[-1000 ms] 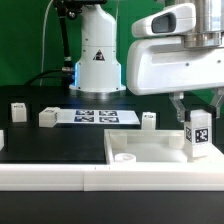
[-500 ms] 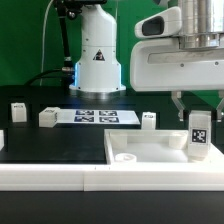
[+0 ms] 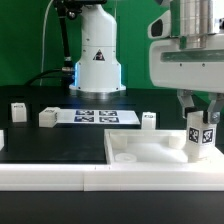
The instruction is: Assemble one leg
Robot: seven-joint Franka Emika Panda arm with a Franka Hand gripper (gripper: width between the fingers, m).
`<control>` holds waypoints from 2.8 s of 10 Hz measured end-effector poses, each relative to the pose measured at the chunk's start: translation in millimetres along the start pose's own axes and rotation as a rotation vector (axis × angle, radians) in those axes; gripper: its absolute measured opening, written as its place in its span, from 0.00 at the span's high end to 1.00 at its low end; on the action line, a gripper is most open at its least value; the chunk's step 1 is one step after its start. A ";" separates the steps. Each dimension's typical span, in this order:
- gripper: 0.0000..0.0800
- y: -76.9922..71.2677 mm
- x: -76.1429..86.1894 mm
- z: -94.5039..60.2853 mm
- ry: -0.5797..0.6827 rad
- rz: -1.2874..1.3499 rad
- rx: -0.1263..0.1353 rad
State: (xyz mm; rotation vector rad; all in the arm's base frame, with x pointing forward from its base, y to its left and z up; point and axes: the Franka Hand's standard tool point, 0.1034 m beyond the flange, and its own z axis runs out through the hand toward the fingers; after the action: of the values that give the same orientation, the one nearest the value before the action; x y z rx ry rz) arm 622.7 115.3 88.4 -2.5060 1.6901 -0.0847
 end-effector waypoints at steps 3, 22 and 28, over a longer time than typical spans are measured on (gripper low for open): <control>0.64 1.0 2.7 0.0 -0.021 0.176 0.007; 0.19 -2.8 -2.9 -0.4 -0.029 -1.058 -0.066; 0.64 -4.1 -3.1 -0.6 -0.024 -1.047 -0.060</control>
Offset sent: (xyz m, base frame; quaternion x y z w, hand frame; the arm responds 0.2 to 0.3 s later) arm 0.0000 0.0000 0.0000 0.0000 0.0000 0.1938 0.9810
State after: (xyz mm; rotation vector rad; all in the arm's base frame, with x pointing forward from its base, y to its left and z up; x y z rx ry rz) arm 625.2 119.6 89.6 -3.0936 0.2157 -0.0879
